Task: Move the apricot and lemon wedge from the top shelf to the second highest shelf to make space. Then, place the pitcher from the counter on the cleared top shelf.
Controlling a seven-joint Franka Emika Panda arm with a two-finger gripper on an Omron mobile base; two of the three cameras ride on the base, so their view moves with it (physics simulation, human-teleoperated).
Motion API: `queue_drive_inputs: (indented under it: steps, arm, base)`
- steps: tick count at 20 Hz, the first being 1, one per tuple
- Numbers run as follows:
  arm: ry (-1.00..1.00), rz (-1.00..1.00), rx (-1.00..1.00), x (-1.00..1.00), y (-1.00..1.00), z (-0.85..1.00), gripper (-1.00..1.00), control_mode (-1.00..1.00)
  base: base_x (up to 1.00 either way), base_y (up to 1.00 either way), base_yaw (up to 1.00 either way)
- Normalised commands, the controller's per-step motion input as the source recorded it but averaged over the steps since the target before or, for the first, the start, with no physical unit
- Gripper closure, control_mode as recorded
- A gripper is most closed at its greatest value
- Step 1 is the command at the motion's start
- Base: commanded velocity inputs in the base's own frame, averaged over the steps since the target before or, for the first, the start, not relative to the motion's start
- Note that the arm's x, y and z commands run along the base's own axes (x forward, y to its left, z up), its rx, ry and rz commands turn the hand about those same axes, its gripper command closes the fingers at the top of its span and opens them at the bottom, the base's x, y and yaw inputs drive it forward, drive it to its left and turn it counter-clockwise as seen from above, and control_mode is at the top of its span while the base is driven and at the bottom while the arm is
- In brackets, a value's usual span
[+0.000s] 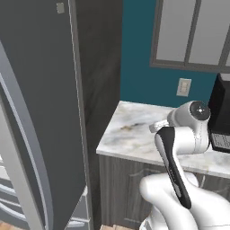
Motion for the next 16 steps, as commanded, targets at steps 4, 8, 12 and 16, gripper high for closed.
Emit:
queue_drive_inputs:
  steps: [4,8,12,16]
  arm:
    - [0.00,0.00,0.00,0.00,0.00,0.00,-1.00,-1.00]
    - [-0.01,0.04,0.00,0.00,-0.13,-0.05,-1.00,-1.00]
    - [0.00,0.16,0.00,0.00,-0.66,-0.14,-1.00,-1.00]
    - [0.00,0.16,0.00,0.00,-0.74,-0.05,-1.00,-1.00]
  base:
    - [0.03,-0.21,0.10]
    - [0.00,0.00,0.00]
    - [0.00,0.00,0.00]
    - [0.00,0.00,0.00]
